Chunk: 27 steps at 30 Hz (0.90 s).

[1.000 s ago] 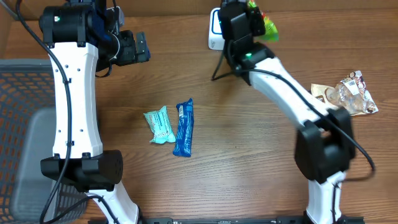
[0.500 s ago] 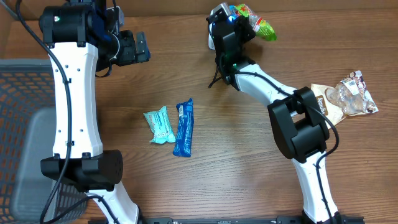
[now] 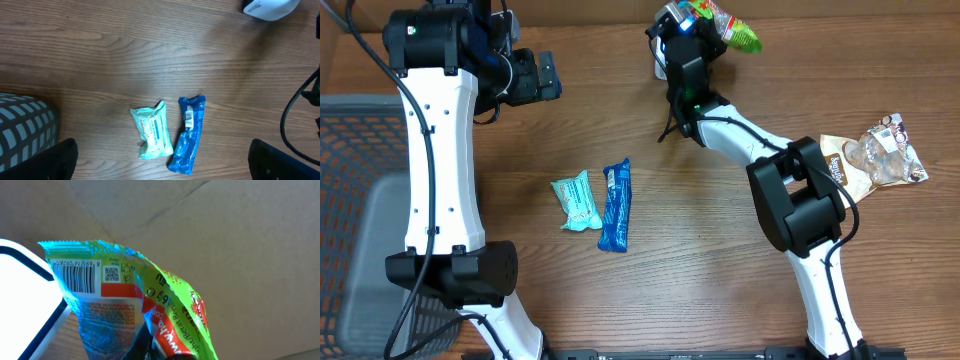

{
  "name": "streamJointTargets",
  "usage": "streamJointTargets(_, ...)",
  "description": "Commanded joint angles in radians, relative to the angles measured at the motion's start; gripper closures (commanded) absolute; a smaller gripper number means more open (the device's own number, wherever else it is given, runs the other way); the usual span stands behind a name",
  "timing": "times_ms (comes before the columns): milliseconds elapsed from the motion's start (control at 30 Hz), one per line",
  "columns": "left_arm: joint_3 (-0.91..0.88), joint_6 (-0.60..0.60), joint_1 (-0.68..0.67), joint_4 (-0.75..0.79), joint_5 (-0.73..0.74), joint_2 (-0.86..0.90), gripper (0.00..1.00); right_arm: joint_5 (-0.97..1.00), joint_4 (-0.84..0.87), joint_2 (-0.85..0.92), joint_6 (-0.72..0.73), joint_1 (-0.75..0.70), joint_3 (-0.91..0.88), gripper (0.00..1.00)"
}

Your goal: Scan the item barcode

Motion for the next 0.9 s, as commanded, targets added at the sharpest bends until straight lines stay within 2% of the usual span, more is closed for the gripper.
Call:
streamJointTargets(0, 0.018, -0.014, -0.004, -0.002, -0.006, 0.001, 0.00, -0.017, 0.033, 0.004, -0.023, -0.032, 0.026, 0.96)
streamJointTargets(367, 0.018, -0.014, -0.004, -0.002, -0.006, 0.001, 0.00, -0.119, 0.111, 0.050, -0.162, -0.042, 0.026, 0.96)
streamJointTargets(867, 0.018, -0.014, -0.004, -0.002, -0.006, 0.001, 0.00, -0.134, 0.145, 0.061, -0.182, -0.043, 0.026, 0.96)
